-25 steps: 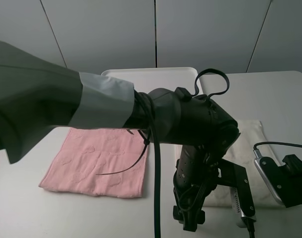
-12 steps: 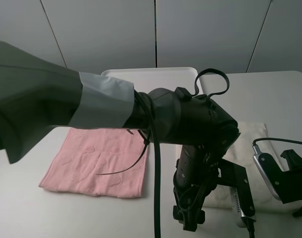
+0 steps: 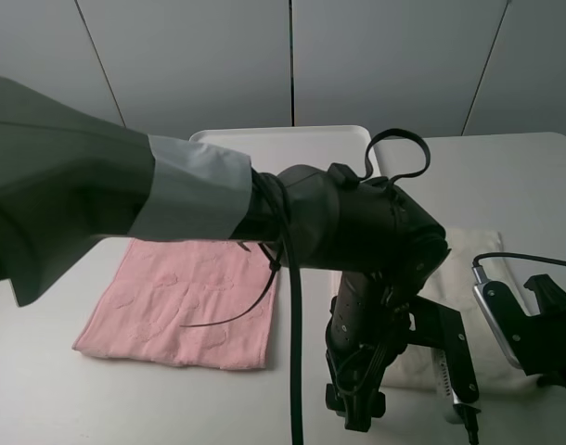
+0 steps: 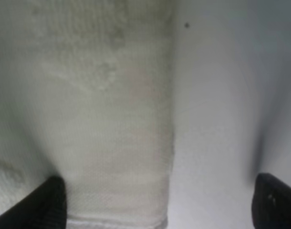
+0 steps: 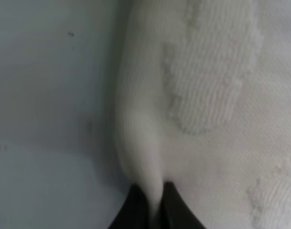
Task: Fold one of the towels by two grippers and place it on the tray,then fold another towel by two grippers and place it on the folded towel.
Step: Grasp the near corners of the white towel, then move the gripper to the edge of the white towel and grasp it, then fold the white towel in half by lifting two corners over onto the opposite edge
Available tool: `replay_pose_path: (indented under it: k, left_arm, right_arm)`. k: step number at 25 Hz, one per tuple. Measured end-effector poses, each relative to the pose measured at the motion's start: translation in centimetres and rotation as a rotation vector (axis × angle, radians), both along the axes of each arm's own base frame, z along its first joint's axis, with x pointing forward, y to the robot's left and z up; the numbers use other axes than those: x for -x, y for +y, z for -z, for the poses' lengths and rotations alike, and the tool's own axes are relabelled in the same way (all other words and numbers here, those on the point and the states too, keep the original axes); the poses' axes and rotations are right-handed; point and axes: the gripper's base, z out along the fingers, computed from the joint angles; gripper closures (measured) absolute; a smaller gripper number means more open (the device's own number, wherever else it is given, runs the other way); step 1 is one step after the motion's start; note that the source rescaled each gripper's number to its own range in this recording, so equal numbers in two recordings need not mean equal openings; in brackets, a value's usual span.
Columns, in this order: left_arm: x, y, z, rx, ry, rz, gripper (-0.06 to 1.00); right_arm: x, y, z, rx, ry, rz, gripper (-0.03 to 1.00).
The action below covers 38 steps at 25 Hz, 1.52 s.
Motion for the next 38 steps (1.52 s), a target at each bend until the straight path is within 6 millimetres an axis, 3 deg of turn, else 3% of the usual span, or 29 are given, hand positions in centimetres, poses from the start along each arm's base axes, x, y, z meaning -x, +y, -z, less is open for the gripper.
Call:
replay_pose_path:
  k: [5, 7, 17, 18, 28, 38]
  left_arm:
    - [0.4, -0.3, 0.1, 0.001, -0.026, 0.026, -0.05]
    - [0.5, -0.4, 0.1, 0.0, -0.04, 0.031, 0.02]
    - [0.2, -0.7, 0.0, 0.021, -0.102, 0.013, 0.87]
    - [0.2, -0.7, 0.0, 0.023, -0.102, 0.012, 0.91]
    - [0.1, -0.9, 0.0, 0.051, -0.112, -0.015, 0.94]
    - [-0.9, -0.7, -0.1, 0.057, -0.146, -0.058, 0.94]
  right_arm:
    - [0.0, 0.0, 0.0, -0.001, -0.001, 0.014, 0.97]
    - [0.0, 0.0, 0.0, -0.001, -0.001, 0.014, 0.97]
    - [0.0, 0.0, 0.0, -0.007, -0.006, 0.03, 0.97]
    - [0.0, 0.1, 0.0, -0.011, -0.007, 0.043, 0.97]
    - [-0.1, 0.2, -0.1, -0.034, -0.031, 0.138, 0.97]
    - [-0.4, 0.3, -2.9, -0.099, -0.241, 0.287, 0.97]
